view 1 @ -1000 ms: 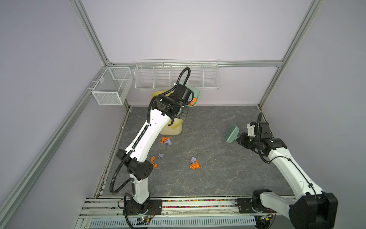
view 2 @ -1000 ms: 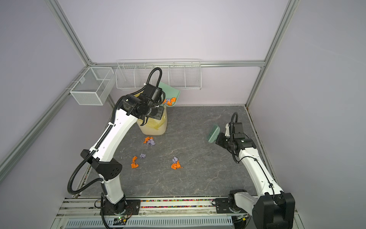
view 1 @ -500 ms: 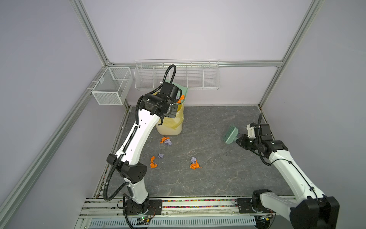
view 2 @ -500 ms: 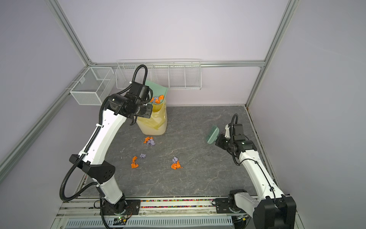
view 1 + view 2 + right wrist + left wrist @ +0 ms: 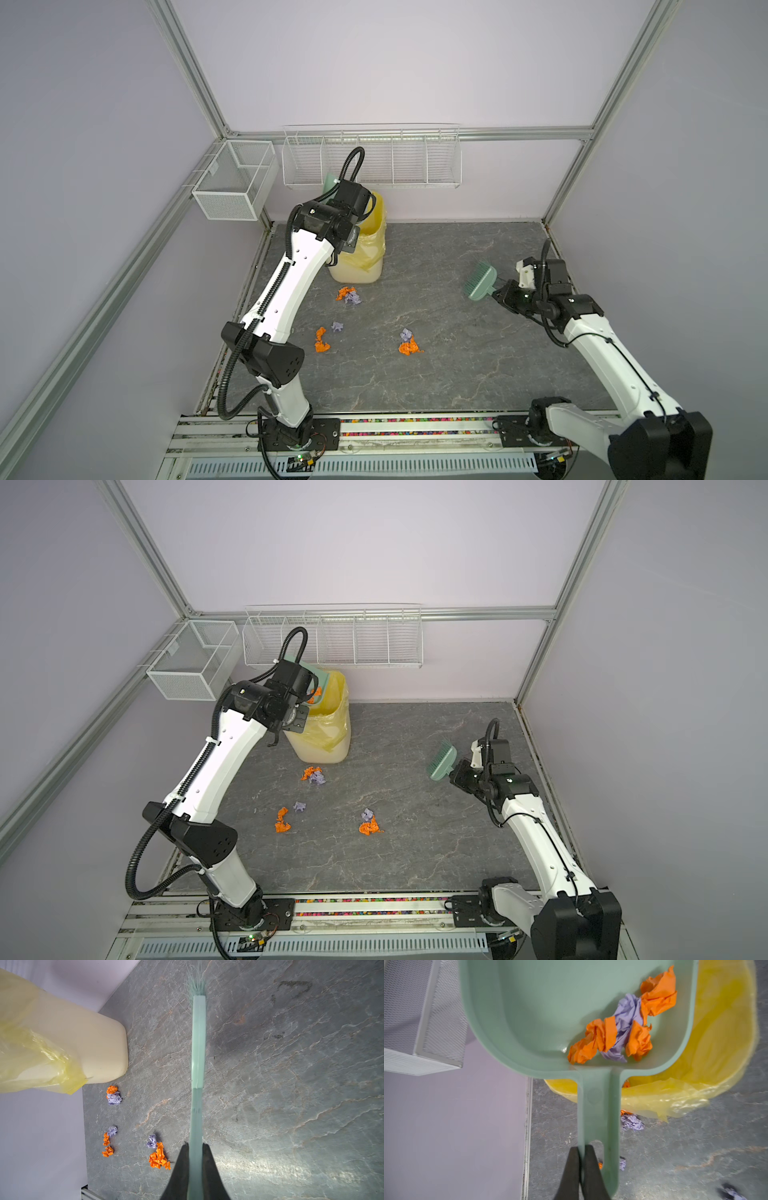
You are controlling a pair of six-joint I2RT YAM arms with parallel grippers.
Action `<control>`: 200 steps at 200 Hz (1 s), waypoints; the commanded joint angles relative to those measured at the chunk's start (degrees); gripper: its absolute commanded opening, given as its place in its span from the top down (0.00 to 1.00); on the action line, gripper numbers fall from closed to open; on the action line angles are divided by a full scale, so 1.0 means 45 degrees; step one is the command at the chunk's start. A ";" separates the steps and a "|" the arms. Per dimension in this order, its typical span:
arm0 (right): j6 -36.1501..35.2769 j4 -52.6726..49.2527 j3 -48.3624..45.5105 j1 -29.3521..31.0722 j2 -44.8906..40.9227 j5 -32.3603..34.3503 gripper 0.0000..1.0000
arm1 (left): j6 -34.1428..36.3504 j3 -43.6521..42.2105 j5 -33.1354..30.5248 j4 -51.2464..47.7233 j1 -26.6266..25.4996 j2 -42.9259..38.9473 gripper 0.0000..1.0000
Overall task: Sweep away the paper scraps from the table
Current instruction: 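Tilt the dustpan over the yellow bin with the left gripper to dump scraps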
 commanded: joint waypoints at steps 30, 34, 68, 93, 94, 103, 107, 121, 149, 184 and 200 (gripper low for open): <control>0.0242 0.0539 -0.0087 0.0140 0.0307 -0.0417 0.93 | 0.0303 -0.0359 -0.4151 -0.0838 -0.0025 0.0469 1.00; 0.0269 0.0557 -0.0138 0.0149 0.0293 -0.0447 0.93 | 0.0327 -0.0309 -0.4463 -0.0924 -0.0056 0.0565 1.00; 0.0244 0.0657 -0.0220 0.0138 0.0184 -0.0333 0.93 | 0.0615 -0.0055 -0.7522 -0.1455 -0.0729 0.1390 1.00; -0.0002 0.0419 -0.0121 0.0149 0.0397 -0.0359 0.93 | 0.1145 -0.0156 -0.9588 -0.1314 -0.1542 0.1972 1.00; -0.0011 0.0401 -0.0112 0.0153 0.0399 -0.0366 0.93 | 0.1125 -0.0140 -0.9573 -0.1347 -0.1556 0.1996 1.00; -0.0099 0.0294 0.0017 0.0140 0.0448 -0.0410 0.93 | 0.0915 0.0108 -0.9476 -0.1642 -0.1628 0.2177 1.00; -0.0132 0.0260 0.0071 0.0147 0.0458 -0.0415 0.93 | 0.0781 0.0195 -0.9472 -0.1807 -0.1646 0.2273 1.00; -0.0228 0.0132 0.0184 0.0141 0.0459 -0.0450 0.93 | 0.0591 0.0266 -0.9740 -0.2112 -0.1648 0.2427 1.00; -0.0197 0.0088 0.0154 0.0143 0.0294 -0.0428 0.93 | 0.0597 0.0177 -0.9370 -0.2094 -0.1649 0.2383 1.00; -0.0118 0.0074 0.0005 0.0142 0.0113 -0.0375 0.93 | 0.0673 0.0050 -0.9398 -0.1857 -0.1649 0.2204 1.00; -0.0120 0.0043 0.0014 0.0144 0.0107 -0.0348 0.93 | 0.0732 0.0169 -0.8667 -0.1692 -0.1649 0.2042 1.00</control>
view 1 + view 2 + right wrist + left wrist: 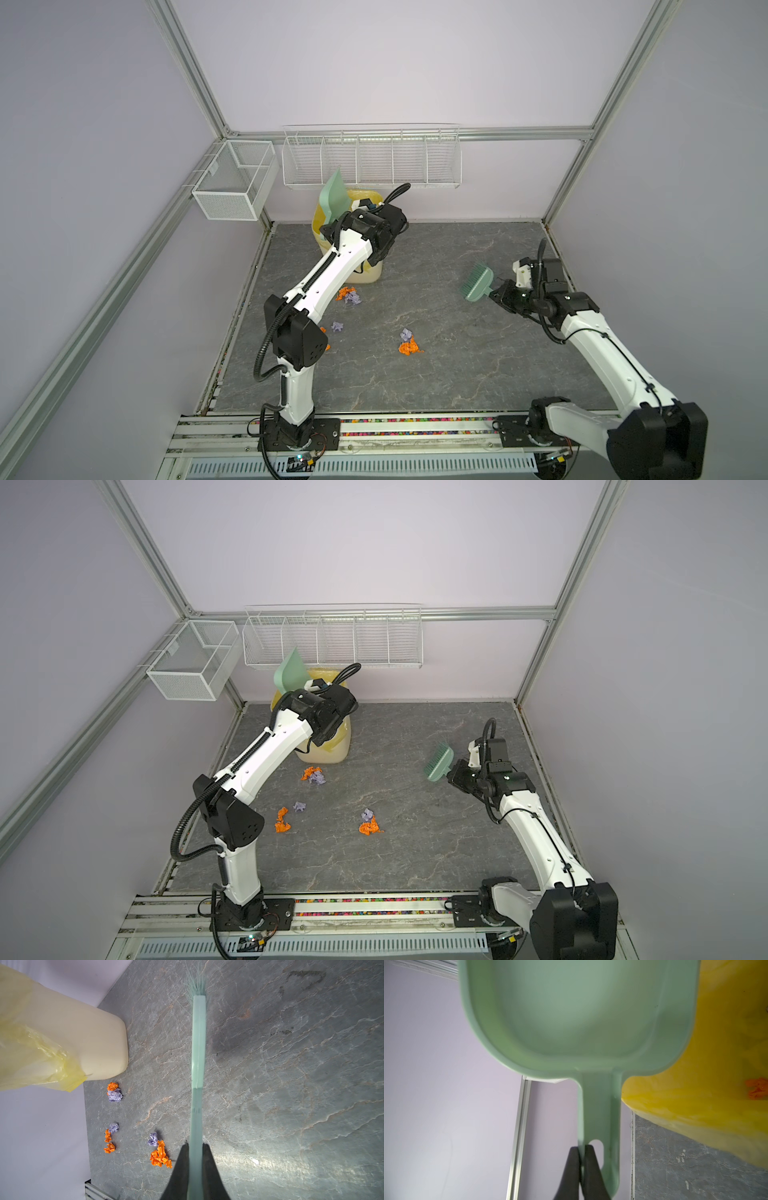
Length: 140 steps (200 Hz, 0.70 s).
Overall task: Sweep away the paper scraps from the table
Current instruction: 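Tilt the dustpan over the yellow bin with the left gripper to dump scraps, then lower the empty dustpan with the left while the right moves the brush toward scraps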
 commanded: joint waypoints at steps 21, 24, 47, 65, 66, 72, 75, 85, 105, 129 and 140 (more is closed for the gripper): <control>-0.0142 -0.0180 0.0154 0.0089 -0.0136 -0.0168 0.93 | -0.0232 0.0538 0.1138 -0.0133 0.0037 -0.0550 1.00; -0.0161 -0.0201 0.0160 0.0074 -0.0116 -0.0168 0.93 | -0.0243 0.0553 0.1250 -0.0141 0.0046 -0.0581 1.00; -0.0241 -0.0321 0.0309 0.0078 -0.0043 -0.0168 0.93 | -0.0293 0.0484 0.2299 0.0281 0.0076 -0.1028 1.00; -0.0248 -0.0332 0.0345 0.0089 -0.0071 -0.0236 0.93 | -0.0210 0.0473 0.2902 0.0580 0.0110 -0.1386 1.00; -0.0249 -0.0338 0.0353 0.0089 -0.0081 -0.0232 0.93 | -0.0208 0.0472 0.2917 0.0590 0.0103 -0.1410 1.00; -0.0237 -0.0350 0.0360 0.0089 -0.0091 -0.0278 0.93 | -0.0174 0.0472 0.3047 0.0689 0.0114 -0.1504 1.00; -0.0234 -0.0366 0.0368 0.0094 -0.0091 -0.0292 0.93 | -0.0152 0.0471 0.3149 0.0731 0.0115 -0.1557 1.00; -0.0256 -0.0382 0.0375 0.0094 -0.0110 -0.0354 0.93 | -0.0081 0.0560 0.3724 0.0812 0.0171 -0.1700 1.00; -0.0347 -0.0305 0.0349 0.0134 -0.0110 -0.0498 0.93 | -0.0108 0.0588 0.4470 0.0983 0.0221 -0.1947 1.00; -0.0569 -0.0204 0.0392 0.0196 0.0053 -0.0795 0.93 | -0.0254 0.0475 0.5487 0.1122 0.0346 -0.2306 1.00; -0.0691 -0.0119 0.0427 0.0244 0.0138 -0.1045 0.93 | -0.0394 0.0362 0.6037 0.1244 0.0425 -0.2526 1.00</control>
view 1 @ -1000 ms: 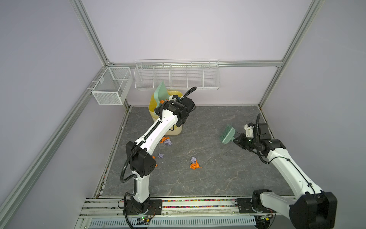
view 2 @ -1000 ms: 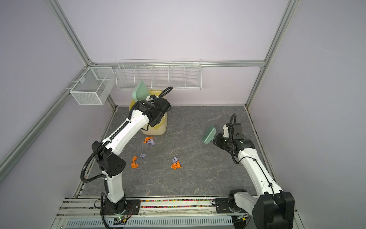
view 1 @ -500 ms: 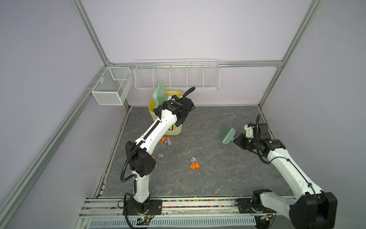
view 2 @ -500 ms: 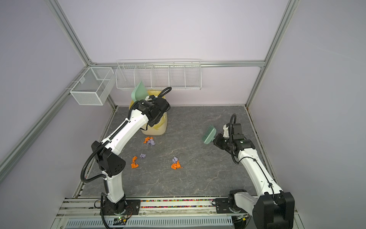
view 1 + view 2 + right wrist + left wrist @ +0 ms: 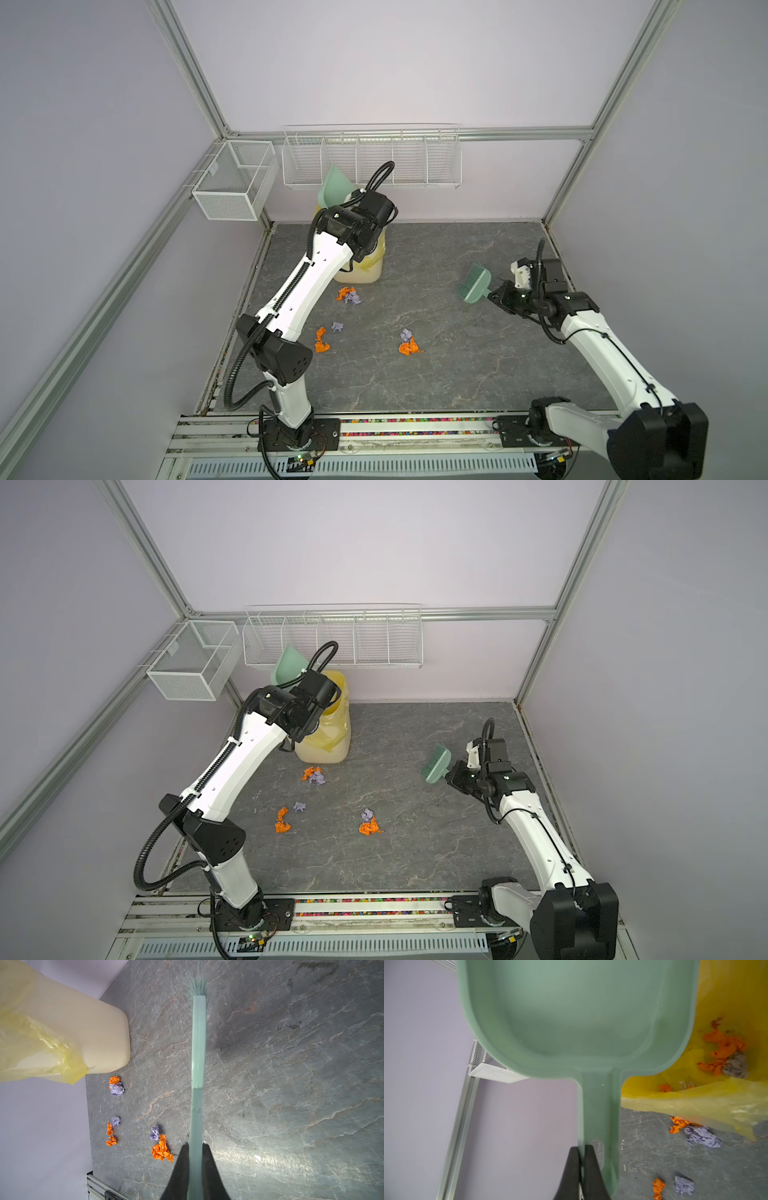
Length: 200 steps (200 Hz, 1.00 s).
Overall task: Sweep away the paper scraps from the table
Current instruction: 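Lower the empty dustpan with the left while the right moves the brush toward scraps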
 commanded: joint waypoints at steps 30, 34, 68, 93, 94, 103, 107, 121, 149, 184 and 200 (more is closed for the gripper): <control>-0.0814 0.0261 0.0582 0.0510 0.0252 -0.1285 0.93 | -0.0572 -0.0296 0.3019 0.0612 0.0198 -0.1263 1.00; -0.0882 0.0261 0.0632 0.0588 0.0235 -0.1304 0.93 | -0.0618 -0.0299 0.3198 0.0615 0.0199 -0.1312 1.00; -0.1433 0.0259 0.0918 0.1485 0.0192 -0.1642 0.93 | -0.0973 -0.0245 0.5238 0.0574 0.0180 -0.1667 1.00; -0.1691 0.0592 0.0953 0.1713 0.0379 -0.2740 0.93 | -0.1185 -0.0376 0.5993 0.0838 0.0180 -0.1984 1.00; -0.1687 0.0612 0.0970 0.1721 0.0393 -0.2786 0.93 | -0.1193 -0.0379 0.6042 0.0844 0.0180 -0.2004 1.00; -0.1712 0.0686 0.1014 0.1793 0.0529 -0.3141 0.93 | -0.1218 -0.0424 0.6402 0.0897 0.0180 -0.2105 1.00; -0.1720 0.0714 0.1062 0.1832 0.0598 -0.3256 0.93 | -0.1222 -0.0468 0.6578 0.0934 0.0180 -0.2152 1.00; -0.1775 0.0421 0.1283 0.1913 0.0845 -0.3023 0.93 | -0.1233 -0.0752 0.7141 0.1140 0.0180 -0.2354 1.00; -0.2014 0.0070 0.1514 0.2140 0.1091 -0.2932 0.93 | -0.1166 -0.1828 0.7203 0.1760 0.0180 -0.2875 1.00; -0.2063 0.0158 0.1592 0.2799 0.0945 -0.3354 0.93 | -0.1144 -0.2440 0.7782 0.2274 0.0180 -0.3371 1.00; -0.2135 0.0220 0.1640 0.3085 0.1022 -0.3573 0.93 | -0.0992 -0.2664 0.7566 0.2377 0.0180 -0.3432 1.00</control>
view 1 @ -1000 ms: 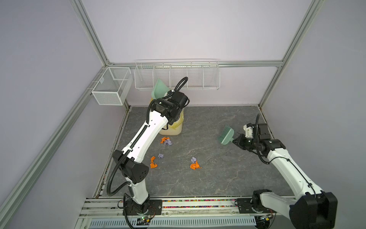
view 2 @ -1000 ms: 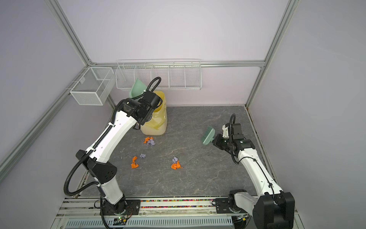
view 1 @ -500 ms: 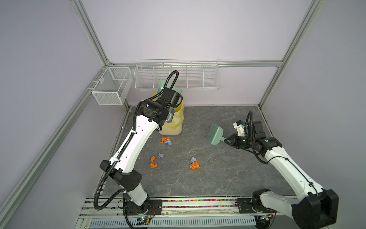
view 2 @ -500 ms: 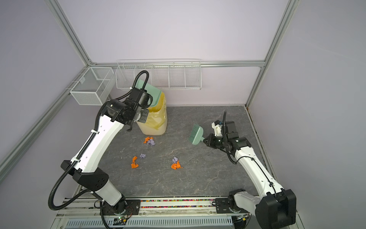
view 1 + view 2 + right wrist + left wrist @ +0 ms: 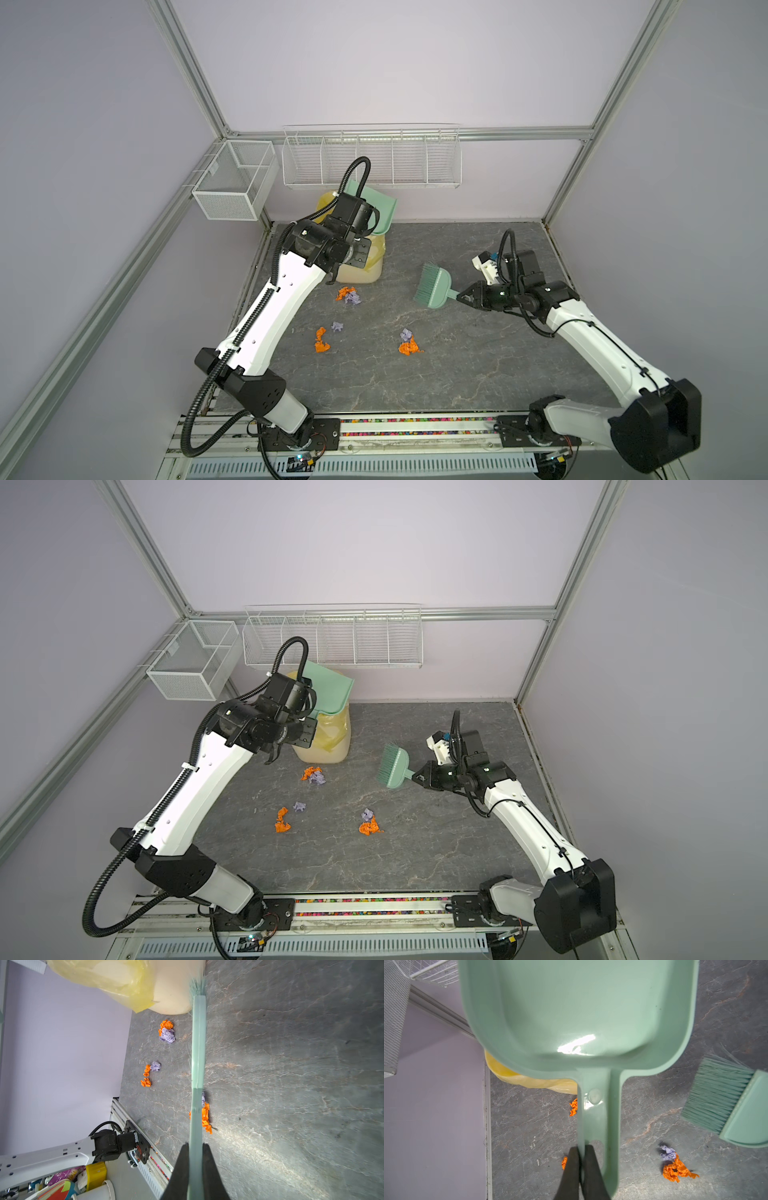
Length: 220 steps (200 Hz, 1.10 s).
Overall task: Sweep away the paper scraps from the table
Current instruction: 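Lower the empty dustpan with the left while the right moves the brush toward scraps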
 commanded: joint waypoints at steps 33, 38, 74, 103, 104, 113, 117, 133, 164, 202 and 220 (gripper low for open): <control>-0.0627 0.0023 0.0533 0.0986 -0.0077 -0.0793 0.93 | -0.0049 -0.0368 0.0275 0.0349 0.0024 -0.0380 1.00; -0.0698 -0.0029 0.0590 0.1094 -0.0021 -0.0899 0.93 | -0.0063 -0.0441 0.0345 0.0394 0.0024 -0.0406 1.00; -0.0977 -0.0683 0.0837 0.1928 0.0412 -0.1076 0.93 | -0.0183 -0.0717 0.0674 0.0551 0.0024 -0.0473 1.00; -0.1002 -0.0955 0.0738 0.2502 0.0421 -0.0947 0.93 | -0.0186 -0.0603 0.1010 0.0472 0.0024 -0.0333 1.00; -0.1012 -0.0964 0.0737 0.2511 0.0422 -0.0957 0.93 | -0.0186 -0.0588 0.1007 0.0465 0.0024 -0.0323 1.00; -0.0991 -0.1026 0.0735 0.2656 0.0441 -0.0912 0.93 | -0.0162 -0.0523 0.1087 0.0419 0.0024 -0.0278 1.00; -0.1001 -0.1058 0.0744 0.2723 0.0475 -0.0873 0.93 | -0.0149 -0.0501 0.1117 0.0418 0.0024 -0.0264 1.00; -0.1032 -0.1289 0.0846 0.2958 0.0660 -0.0810 0.93 | -0.0123 -0.0495 0.1426 0.0490 0.0024 -0.0274 1.00; -0.1093 -0.1703 0.1008 0.3458 0.1015 -0.0661 0.93 | -0.0293 -0.0816 0.1961 0.0811 -0.0049 -0.0409 1.00; -0.0985 -0.2198 0.1010 0.4097 0.1272 -0.0176 0.93 | -0.0388 -0.0952 0.1980 0.0869 -0.0296 -0.0410 1.00; -0.0944 -0.2406 0.0989 0.4209 0.1434 0.0083 0.93 | -0.0382 -0.0852 0.1953 0.0742 -0.0361 -0.0334 1.00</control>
